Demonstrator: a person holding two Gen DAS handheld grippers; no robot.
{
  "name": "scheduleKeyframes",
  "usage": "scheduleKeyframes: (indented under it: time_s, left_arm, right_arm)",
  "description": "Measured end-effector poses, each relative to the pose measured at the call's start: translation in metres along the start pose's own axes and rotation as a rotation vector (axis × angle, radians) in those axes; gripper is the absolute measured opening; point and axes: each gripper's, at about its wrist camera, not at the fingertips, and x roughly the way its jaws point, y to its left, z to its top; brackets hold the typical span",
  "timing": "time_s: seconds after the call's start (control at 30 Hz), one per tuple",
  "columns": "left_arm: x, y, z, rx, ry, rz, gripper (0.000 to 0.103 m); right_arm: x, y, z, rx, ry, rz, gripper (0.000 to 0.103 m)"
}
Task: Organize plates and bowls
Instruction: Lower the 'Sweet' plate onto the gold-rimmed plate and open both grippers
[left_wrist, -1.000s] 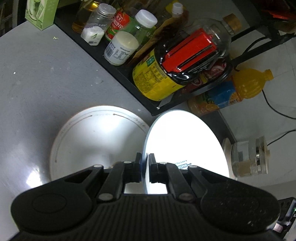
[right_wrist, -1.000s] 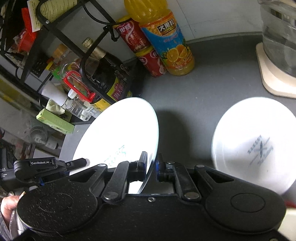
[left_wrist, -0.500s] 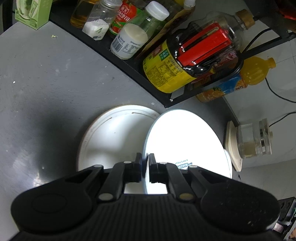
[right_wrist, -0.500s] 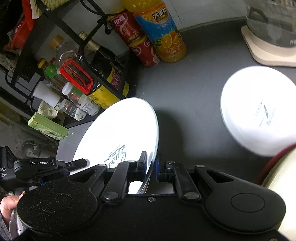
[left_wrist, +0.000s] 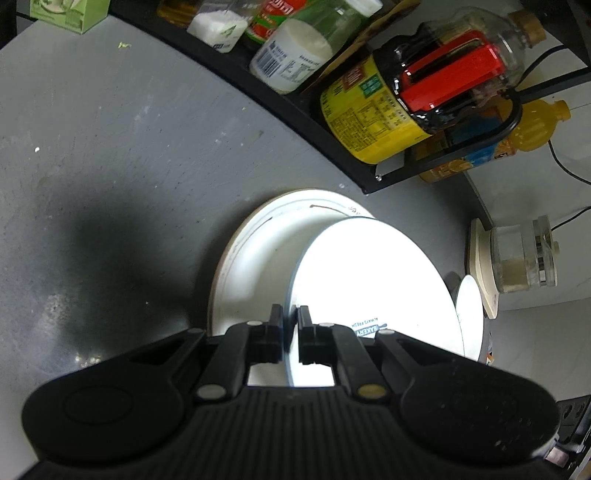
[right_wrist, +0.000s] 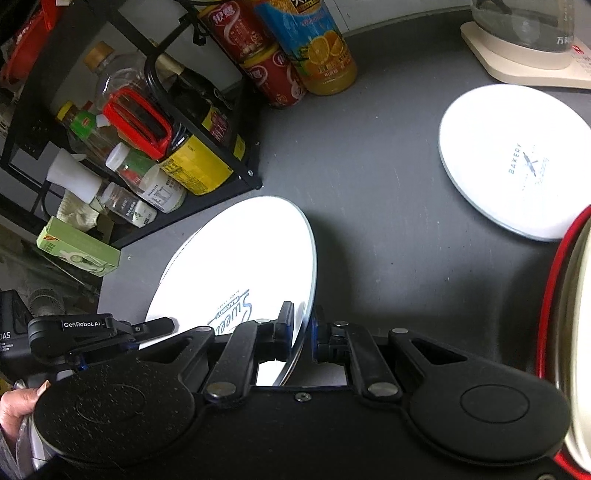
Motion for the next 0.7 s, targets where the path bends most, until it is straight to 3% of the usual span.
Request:
scheduleKeyframes:
  time_s: [0.43,0.7]
  left_arm:
    - [0.011,0.011,-0.002,-0.016,0.013,0.018,0.007]
    - [0.006,0.0,0.002,0.033,0.007,0.103,0.008]
  right_arm:
    - [0.01,0.007,-0.008,-0.001,-0.014,-0.043,0.007]
    - [0.02,0.007,-0.011,0.026,-0.025,-0.069,0.005]
